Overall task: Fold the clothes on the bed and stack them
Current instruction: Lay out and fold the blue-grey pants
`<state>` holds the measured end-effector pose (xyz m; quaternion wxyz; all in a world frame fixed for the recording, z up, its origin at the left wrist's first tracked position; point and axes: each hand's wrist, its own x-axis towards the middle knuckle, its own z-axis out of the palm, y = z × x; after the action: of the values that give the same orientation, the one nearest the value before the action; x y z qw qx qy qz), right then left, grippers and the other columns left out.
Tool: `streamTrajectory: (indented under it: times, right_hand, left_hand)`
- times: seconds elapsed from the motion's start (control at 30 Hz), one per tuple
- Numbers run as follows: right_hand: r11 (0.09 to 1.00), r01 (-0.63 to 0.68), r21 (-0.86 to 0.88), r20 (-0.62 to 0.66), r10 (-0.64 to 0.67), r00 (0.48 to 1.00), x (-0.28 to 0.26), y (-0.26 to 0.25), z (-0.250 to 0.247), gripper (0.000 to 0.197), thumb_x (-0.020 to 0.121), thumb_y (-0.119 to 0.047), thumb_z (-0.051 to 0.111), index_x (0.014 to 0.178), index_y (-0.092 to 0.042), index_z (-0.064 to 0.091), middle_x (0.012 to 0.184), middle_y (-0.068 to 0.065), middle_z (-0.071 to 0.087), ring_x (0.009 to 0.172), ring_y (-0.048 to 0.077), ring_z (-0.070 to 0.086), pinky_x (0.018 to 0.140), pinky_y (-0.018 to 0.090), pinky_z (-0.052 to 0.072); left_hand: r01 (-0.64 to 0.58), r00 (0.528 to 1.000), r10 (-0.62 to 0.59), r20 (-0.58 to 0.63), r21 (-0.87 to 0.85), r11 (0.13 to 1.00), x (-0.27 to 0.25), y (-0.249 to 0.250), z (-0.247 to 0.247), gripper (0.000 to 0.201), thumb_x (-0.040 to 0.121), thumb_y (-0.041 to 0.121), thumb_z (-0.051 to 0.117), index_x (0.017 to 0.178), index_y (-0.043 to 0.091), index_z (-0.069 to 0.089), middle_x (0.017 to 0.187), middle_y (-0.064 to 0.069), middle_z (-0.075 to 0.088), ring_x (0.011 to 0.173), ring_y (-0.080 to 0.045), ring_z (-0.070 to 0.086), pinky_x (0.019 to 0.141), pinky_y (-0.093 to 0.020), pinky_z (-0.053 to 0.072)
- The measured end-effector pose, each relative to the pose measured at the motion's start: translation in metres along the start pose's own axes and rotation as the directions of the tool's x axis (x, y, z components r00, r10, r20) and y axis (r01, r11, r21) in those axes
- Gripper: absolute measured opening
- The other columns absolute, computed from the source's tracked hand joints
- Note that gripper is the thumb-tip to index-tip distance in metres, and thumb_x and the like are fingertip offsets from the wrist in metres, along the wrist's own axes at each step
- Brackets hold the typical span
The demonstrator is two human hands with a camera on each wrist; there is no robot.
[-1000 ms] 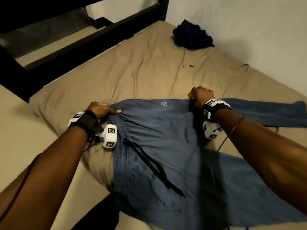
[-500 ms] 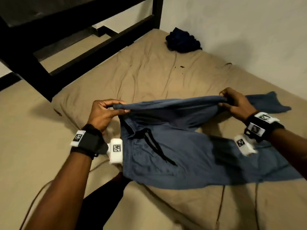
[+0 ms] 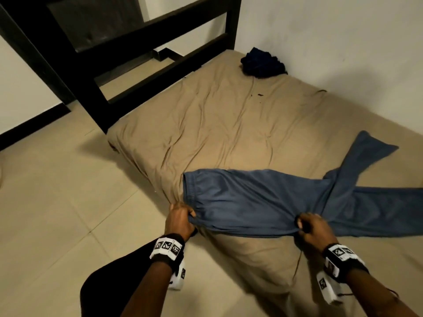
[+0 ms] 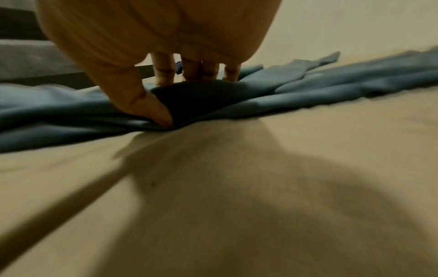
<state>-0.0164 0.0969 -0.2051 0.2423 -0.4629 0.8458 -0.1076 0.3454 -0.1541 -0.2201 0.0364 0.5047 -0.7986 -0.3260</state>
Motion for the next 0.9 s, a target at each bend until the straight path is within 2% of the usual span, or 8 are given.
streamTrajectory:
  times: [0.07, 0.17, 0.23, 0.3, 0.4, 0.53, 0.73, 0.9]
  right_hand:
    - [0.994, 0.03, -0.101, -0.005, -0.03, 1.0, -0.002, -0.011, 0.001, 0.03, 0.051, -0.027, 0.064, 0.08, -0.023, 0.059, 0.082, 0.002, 0.06, 0.079, 0.033, 0.059, 0.068, 0.036, 0.043]
    - [0.965, 0.169, -0.202, 0.016, -0.169, 0.985, -0.009, -0.035, 0.012, 0.032, 0.055, -0.036, 0.065, 0.079, -0.02, 0.053, 0.086, 0.003, 0.052, 0.076, 0.029, 0.052, 0.064, 0.037, 0.041]
    - [0.941, 0.245, -0.233, -0.006, -0.254, 0.967, -0.014, -0.053, 0.025, 0.035, 0.062, -0.042, 0.067, 0.082, -0.02, 0.048, 0.087, 0.002, 0.049, 0.076, 0.026, 0.049, 0.063, 0.038, 0.042]
    - [0.931, 0.247, -0.269, -0.036, -0.266, 0.963, -0.012, -0.067, 0.04, 0.039, 0.067, -0.047, 0.066, 0.089, -0.021, 0.048, 0.088, 0.001, 0.05, 0.076, 0.025, 0.049, 0.065, 0.039, 0.044]
    - [0.93, 0.195, -0.312, -0.041, -0.218, 0.975, -0.005, -0.081, 0.047, 0.042, 0.069, -0.049, 0.063, 0.098, -0.021, 0.053, 0.088, 0.0, 0.055, 0.077, 0.024, 0.055, 0.067, 0.038, 0.049]
    - [0.895, 0.235, -0.379, 0.029, -0.242, 0.97, -0.002, -0.09, 0.05, 0.043, 0.069, -0.041, 0.06, 0.106, -0.019, 0.055, 0.092, 0.002, 0.056, 0.076, 0.026, 0.059, 0.066, 0.038, 0.051]
    - [0.866, 0.328, -0.377, -0.039, -0.369, 0.929, -0.001, -0.102, 0.055, 0.026, 0.078, -0.031, 0.054, 0.101, -0.021, 0.048, 0.086, 0.0, 0.055, 0.064, 0.022, 0.059, 0.053, 0.033, 0.049]
    - [0.87, 0.318, -0.377, -0.1, -0.38, 0.92, 0.026, -0.157, 0.06, 0.018, 0.077, -0.025, 0.044, 0.094, -0.021, 0.045, 0.078, -0.001, 0.057, 0.06, 0.019, 0.057, 0.049, 0.029, 0.044]
  left_hand:
    - [0.011, 0.994, -0.028, -0.101, -0.166, 0.986, 0.001, -0.006, 0.005, 0.033, 0.054, 0.008, 0.072, 0.086, 0.014, 0.07, 0.096, -0.01, 0.065, 0.096, -0.033, 0.062, 0.077, -0.028, 0.046]
    - [0.185, 0.936, -0.317, -0.156, -0.547, 0.817, 0.012, 0.004, 0.011, 0.046, 0.072, 0.032, 0.06, 0.112, 0.011, 0.06, 0.116, -0.013, 0.064, 0.107, -0.033, 0.063, 0.092, -0.038, 0.05]
    - [0.282, 0.914, -0.4, -0.062, -0.61, 0.74, 0.027, 0.012, 0.022, 0.072, 0.081, 0.065, 0.06, 0.126, 0.009, 0.058, 0.129, -0.009, 0.063, 0.115, -0.029, 0.063, 0.1, -0.041, 0.051]
    - [0.355, 0.895, -0.443, -0.052, -0.52, 0.777, 0.038, 0.019, 0.032, 0.088, 0.078, 0.085, 0.056, 0.122, 0.008, 0.057, 0.119, -0.011, 0.067, 0.108, -0.032, 0.067, 0.091, -0.041, 0.055]
    - [0.392, 0.863, -0.474, -0.173, -0.361, 0.846, 0.044, 0.031, 0.034, 0.073, 0.088, 0.075, 0.052, 0.108, 0.005, 0.057, 0.104, -0.02, 0.069, 0.095, -0.04, 0.067, 0.08, -0.044, 0.055]
    - [0.32, 0.866, -0.447, -0.227, -0.436, 0.841, 0.039, 0.038, 0.02, 0.062, 0.085, 0.067, 0.065, 0.08, 0.005, 0.067, 0.081, -0.019, 0.069, 0.078, -0.039, 0.066, 0.07, -0.042, 0.055]
    - [0.084, 0.903, -0.274, -0.331, -0.49, 0.867, 0.061, 0.044, -0.024, 0.048, 0.091, 0.052, 0.069, 0.078, 0.006, 0.063, 0.076, -0.017, 0.068, 0.076, -0.036, 0.065, 0.066, -0.035, 0.045]
    - [0.016, 0.848, -0.174, -0.501, -0.304, 0.953, 0.11, 0.019, -0.065, 0.057, 0.099, 0.055, 0.055, 0.093, -0.002, 0.059, 0.091, -0.036, 0.066, 0.087, -0.05, 0.064, 0.073, -0.049, 0.049]
